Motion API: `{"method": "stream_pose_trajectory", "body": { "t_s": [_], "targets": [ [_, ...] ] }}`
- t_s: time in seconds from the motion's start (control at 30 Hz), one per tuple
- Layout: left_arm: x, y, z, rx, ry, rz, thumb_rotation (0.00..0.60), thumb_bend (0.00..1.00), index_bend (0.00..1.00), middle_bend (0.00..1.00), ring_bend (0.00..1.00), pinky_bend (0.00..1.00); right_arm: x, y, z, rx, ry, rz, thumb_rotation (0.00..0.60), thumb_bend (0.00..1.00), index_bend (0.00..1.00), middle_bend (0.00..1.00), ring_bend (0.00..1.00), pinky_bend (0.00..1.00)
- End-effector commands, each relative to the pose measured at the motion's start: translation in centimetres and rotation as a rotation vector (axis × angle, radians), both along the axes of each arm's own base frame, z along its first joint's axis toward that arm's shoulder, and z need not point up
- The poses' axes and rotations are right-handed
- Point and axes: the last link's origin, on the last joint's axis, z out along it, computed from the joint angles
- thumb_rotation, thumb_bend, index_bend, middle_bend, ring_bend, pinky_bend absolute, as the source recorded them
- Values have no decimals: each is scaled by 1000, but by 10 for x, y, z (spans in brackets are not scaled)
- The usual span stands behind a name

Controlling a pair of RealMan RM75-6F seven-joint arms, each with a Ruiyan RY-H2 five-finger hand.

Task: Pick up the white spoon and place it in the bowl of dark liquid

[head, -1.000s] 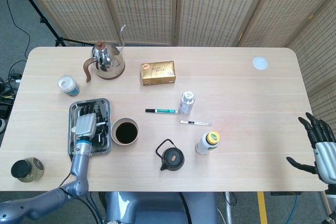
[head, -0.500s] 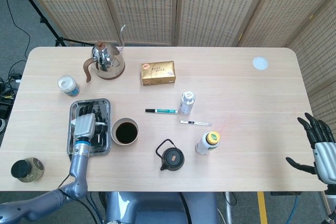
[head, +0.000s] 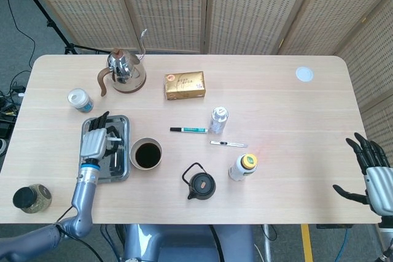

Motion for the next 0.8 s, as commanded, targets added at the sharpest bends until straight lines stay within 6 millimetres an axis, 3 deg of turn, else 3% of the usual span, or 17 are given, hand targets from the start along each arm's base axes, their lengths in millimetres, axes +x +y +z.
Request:
{"method": "stream_pose_trajectory", "body": {
  "t_s": [0.03, 0.17, 0.4, 0.6, 0.8],
  "targets": [
    [11, -7, 17, -11, -140, -49, 600, 436, 591, 0, 0, 0, 0, 0, 0, 0, 2, 1, 600, 0, 50, 0, 0, 0],
    [19, -17, 32, -24, -276, -133, 600, 434, 591, 0, 0, 0, 1, 0, -2, 1, 2, 1, 600, 0, 51, 0, 0, 0],
    [33, -33, 38, -42, -519, -239, 600, 435, 599, 0, 0, 0, 1, 1, -4, 6, 5, 2, 600, 0, 51, 0, 0, 0],
    [45, -48, 30, -105, -714, -309, 600, 436, 610, 0, 0, 0, 2, 1, -3, 1, 2, 4, 600, 0, 51, 0, 0, 0],
    [50, -58, 3, -188, -837, -302, 600, 437, 616, 0, 0, 0, 1, 1, 0, -6, -6, 4, 600, 0, 51, 0, 0, 0]
  ]
}}
